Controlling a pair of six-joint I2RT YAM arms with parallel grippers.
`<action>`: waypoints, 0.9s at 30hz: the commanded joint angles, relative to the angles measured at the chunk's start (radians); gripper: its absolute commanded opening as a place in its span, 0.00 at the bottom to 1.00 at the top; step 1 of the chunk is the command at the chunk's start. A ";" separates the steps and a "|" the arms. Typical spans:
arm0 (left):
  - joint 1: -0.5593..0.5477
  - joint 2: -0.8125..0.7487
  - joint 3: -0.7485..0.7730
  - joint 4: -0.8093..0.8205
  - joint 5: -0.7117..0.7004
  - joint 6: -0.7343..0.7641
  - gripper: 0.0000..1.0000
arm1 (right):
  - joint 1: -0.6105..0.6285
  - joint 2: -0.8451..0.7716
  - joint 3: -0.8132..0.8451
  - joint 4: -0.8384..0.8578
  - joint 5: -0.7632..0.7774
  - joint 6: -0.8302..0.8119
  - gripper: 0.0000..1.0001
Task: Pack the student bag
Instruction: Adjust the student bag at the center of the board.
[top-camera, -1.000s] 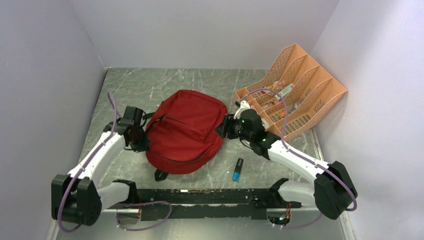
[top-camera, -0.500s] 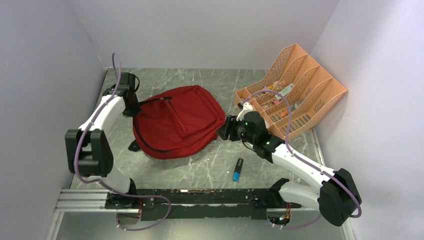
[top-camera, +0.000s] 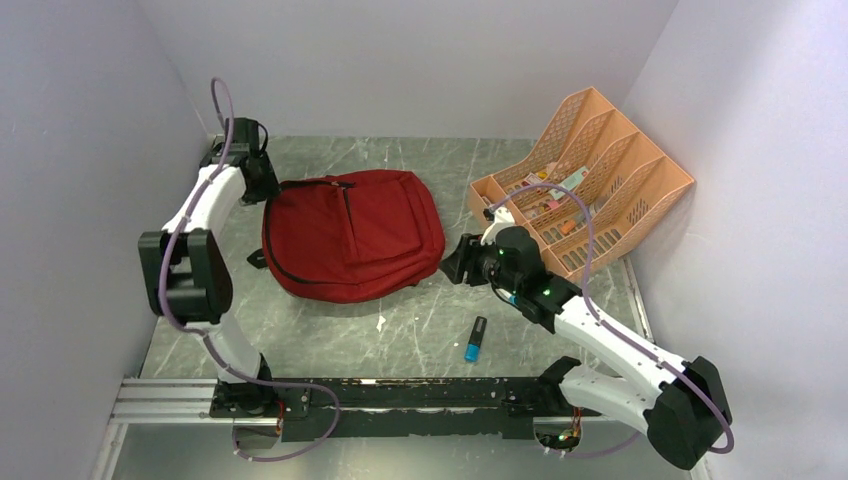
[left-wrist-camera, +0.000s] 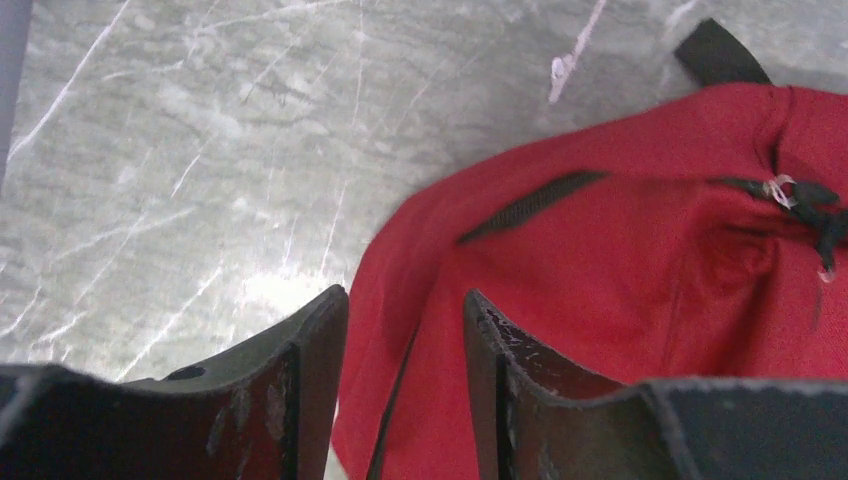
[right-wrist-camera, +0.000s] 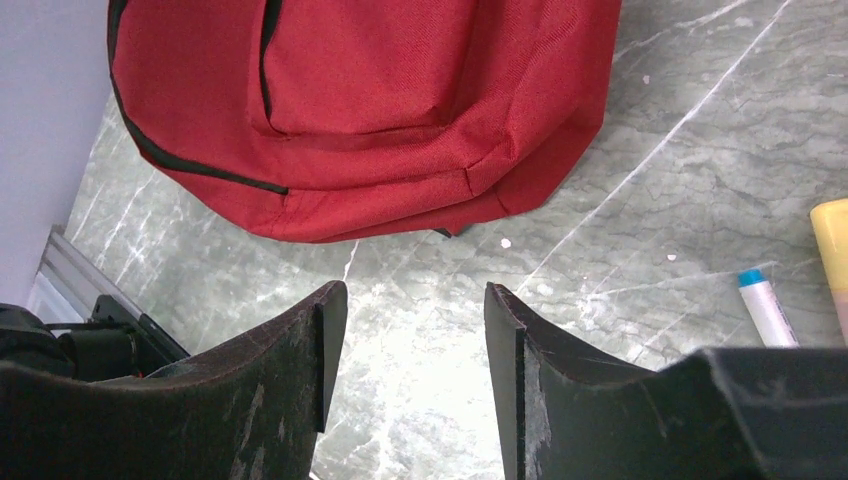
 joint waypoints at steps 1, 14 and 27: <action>-0.002 -0.181 -0.086 0.051 0.033 -0.010 0.51 | 0.002 -0.012 -0.021 0.005 0.009 0.012 0.57; -0.316 -0.358 -0.385 0.343 0.364 -0.155 0.58 | 0.002 0.055 -0.005 0.056 -0.046 0.032 0.57; -0.347 -0.212 -0.384 0.362 0.277 -0.179 0.55 | 0.003 0.028 -0.021 0.036 -0.041 0.044 0.57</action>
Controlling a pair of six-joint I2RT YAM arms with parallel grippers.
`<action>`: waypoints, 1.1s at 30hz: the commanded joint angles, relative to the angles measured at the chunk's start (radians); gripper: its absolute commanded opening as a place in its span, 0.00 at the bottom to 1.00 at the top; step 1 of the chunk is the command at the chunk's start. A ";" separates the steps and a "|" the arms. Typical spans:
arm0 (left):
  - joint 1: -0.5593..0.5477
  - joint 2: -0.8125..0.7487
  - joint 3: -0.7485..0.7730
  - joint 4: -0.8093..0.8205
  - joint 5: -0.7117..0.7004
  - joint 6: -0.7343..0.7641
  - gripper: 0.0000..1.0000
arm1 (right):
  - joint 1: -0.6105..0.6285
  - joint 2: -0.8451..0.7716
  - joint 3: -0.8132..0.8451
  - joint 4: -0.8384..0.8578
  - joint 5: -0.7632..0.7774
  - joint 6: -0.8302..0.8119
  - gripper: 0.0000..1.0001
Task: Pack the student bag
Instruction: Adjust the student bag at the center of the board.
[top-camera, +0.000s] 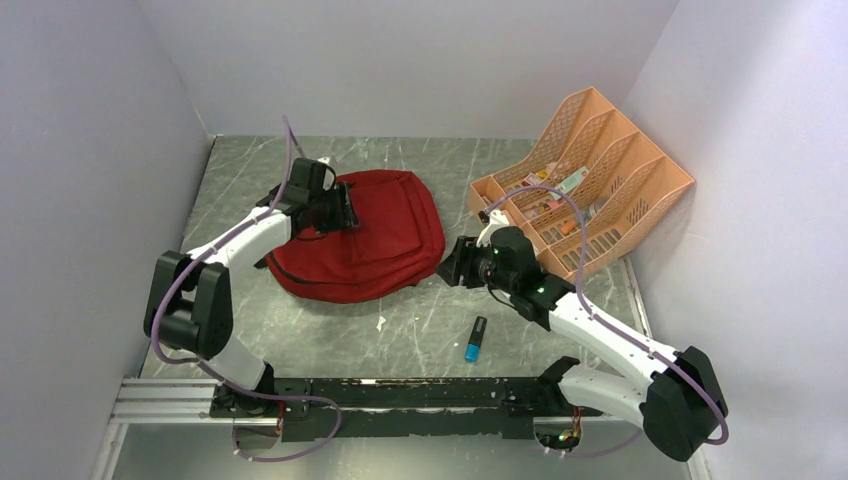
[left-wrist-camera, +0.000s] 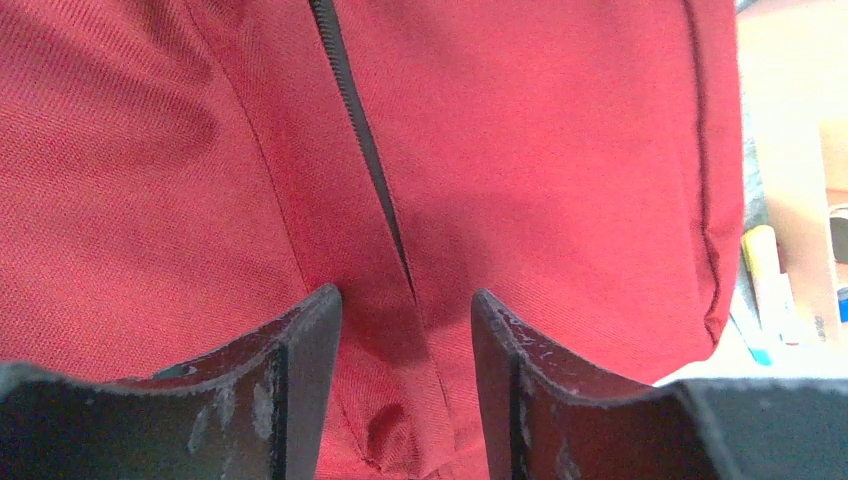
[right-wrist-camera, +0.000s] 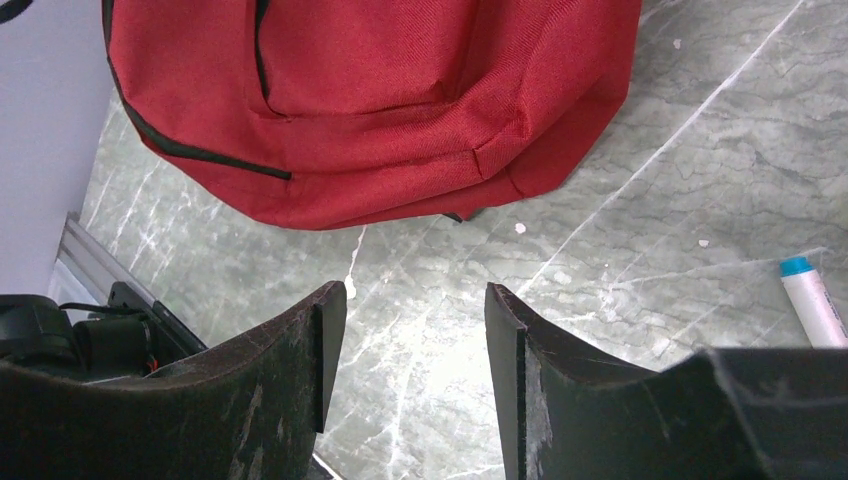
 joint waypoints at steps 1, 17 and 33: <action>0.002 0.021 0.023 0.023 -0.045 -0.014 0.54 | 0.003 -0.019 -0.010 0.012 -0.001 0.007 0.57; 0.065 -0.009 -0.080 0.034 -0.072 -0.004 0.48 | 0.002 -0.009 -0.009 0.012 -0.009 0.011 0.57; 0.060 -0.075 -0.225 0.200 0.166 0.043 0.05 | 0.021 0.017 0.071 -0.037 0.011 -0.017 0.57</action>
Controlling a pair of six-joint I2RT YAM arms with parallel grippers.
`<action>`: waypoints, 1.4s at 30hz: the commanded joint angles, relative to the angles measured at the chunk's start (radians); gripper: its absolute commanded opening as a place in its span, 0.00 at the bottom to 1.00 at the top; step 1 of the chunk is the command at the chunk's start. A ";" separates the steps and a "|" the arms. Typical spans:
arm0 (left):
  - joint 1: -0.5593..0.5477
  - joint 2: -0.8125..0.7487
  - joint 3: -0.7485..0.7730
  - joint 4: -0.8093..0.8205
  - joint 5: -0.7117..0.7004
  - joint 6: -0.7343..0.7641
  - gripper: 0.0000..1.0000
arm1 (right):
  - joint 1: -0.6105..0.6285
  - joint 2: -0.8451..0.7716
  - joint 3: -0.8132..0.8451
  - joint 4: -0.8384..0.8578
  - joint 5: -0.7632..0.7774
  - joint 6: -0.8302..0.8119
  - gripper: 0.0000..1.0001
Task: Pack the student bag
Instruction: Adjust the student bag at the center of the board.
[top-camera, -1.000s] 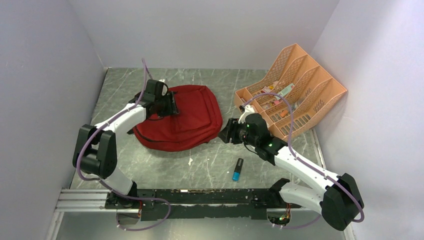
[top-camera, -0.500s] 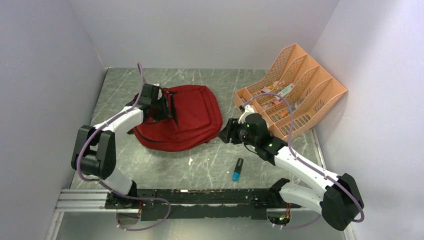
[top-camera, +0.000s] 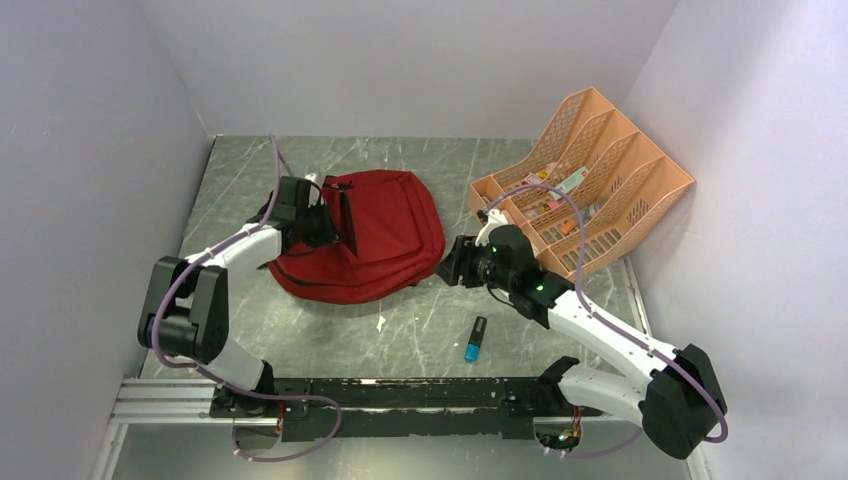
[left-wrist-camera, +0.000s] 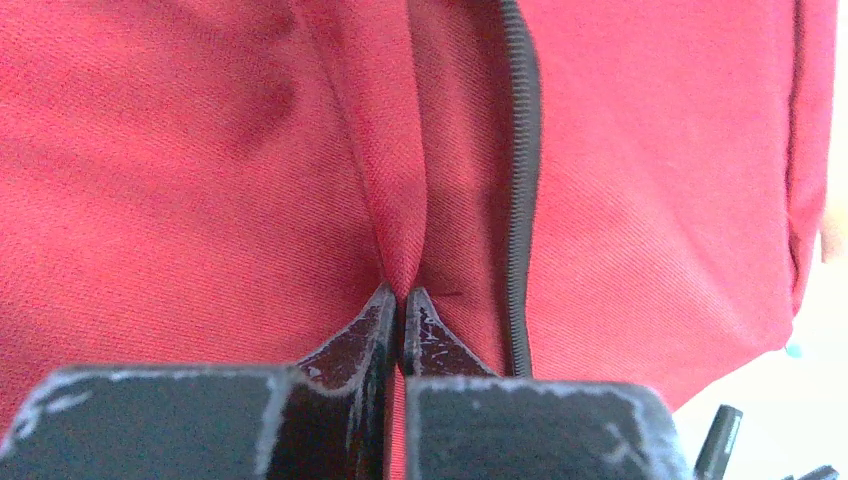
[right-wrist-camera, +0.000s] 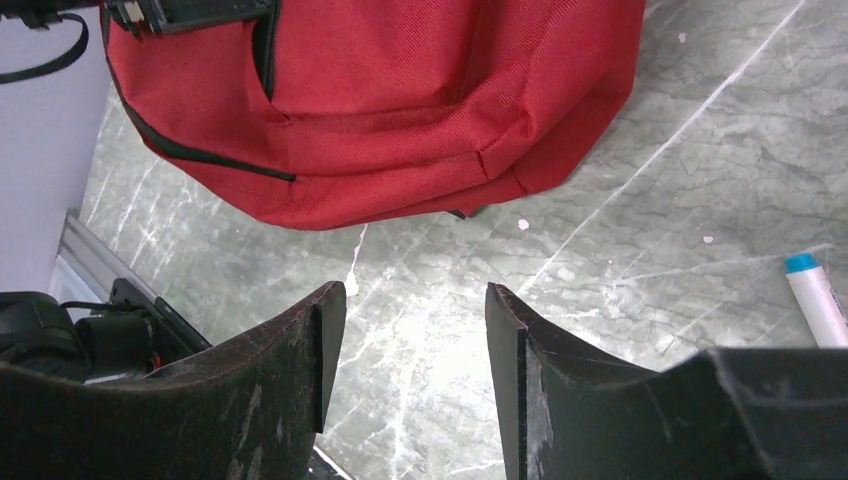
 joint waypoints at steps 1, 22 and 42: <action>-0.027 -0.080 -0.078 0.088 0.121 0.023 0.05 | 0.026 0.019 0.080 -0.041 0.035 -0.037 0.57; -0.076 -0.371 -0.443 0.178 -0.019 -0.170 0.05 | 0.383 0.638 0.712 -0.223 0.368 -0.440 0.70; -0.076 -0.414 -0.487 0.236 0.020 -0.210 0.05 | 0.448 1.064 1.109 -0.334 0.781 -0.533 0.70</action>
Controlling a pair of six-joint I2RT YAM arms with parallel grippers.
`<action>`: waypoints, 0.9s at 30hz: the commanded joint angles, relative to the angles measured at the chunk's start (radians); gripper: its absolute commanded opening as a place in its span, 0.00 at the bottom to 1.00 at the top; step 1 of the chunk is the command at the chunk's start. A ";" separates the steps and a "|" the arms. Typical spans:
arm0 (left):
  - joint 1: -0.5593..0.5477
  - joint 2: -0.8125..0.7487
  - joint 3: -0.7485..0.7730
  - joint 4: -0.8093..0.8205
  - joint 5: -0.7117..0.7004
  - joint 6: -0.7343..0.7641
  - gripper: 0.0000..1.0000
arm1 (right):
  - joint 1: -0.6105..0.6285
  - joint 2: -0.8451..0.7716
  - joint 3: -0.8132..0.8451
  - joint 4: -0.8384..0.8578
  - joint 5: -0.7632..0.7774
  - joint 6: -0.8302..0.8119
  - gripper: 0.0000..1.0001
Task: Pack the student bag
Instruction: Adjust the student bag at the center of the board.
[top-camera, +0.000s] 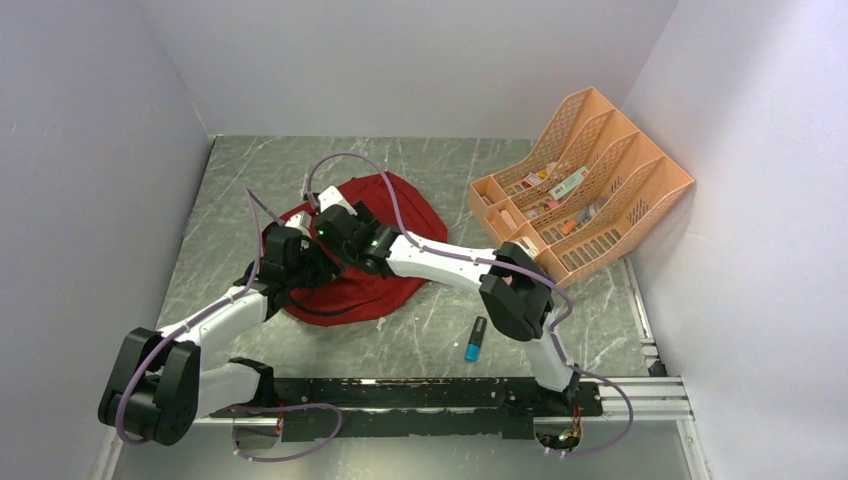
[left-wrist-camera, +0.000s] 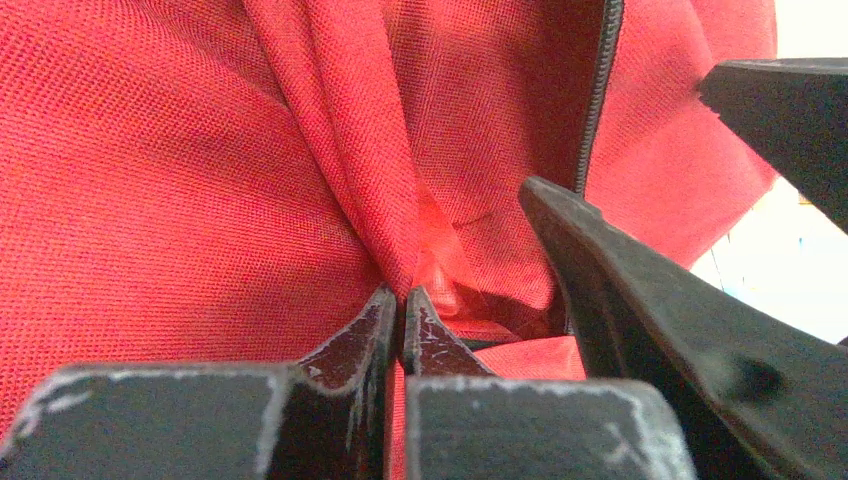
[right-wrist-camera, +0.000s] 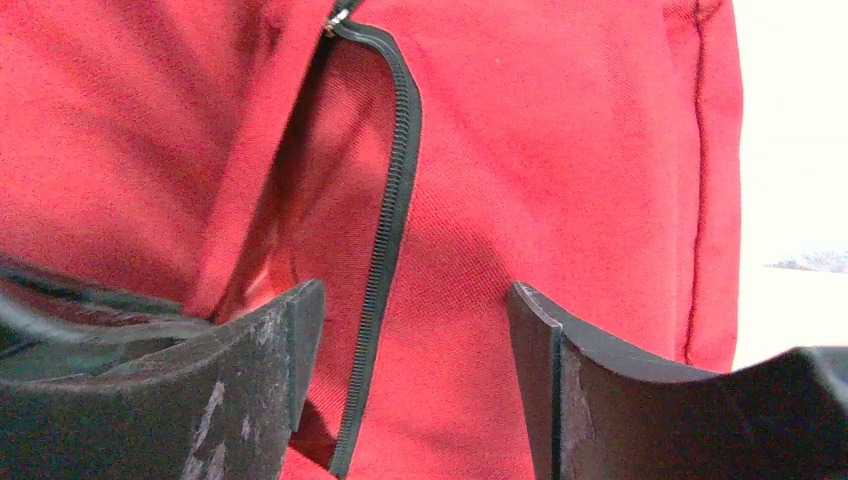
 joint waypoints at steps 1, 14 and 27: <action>-0.007 -0.020 -0.021 -0.001 0.032 -0.013 0.05 | 0.014 0.041 0.026 0.000 0.147 -0.038 0.68; -0.008 -0.033 0.015 -0.035 0.050 0.003 0.05 | 0.025 -0.038 -0.023 0.073 0.183 -0.050 0.02; -0.005 -0.062 0.251 -0.246 -0.083 0.118 0.05 | -0.042 -0.148 0.045 0.007 0.001 -0.022 0.00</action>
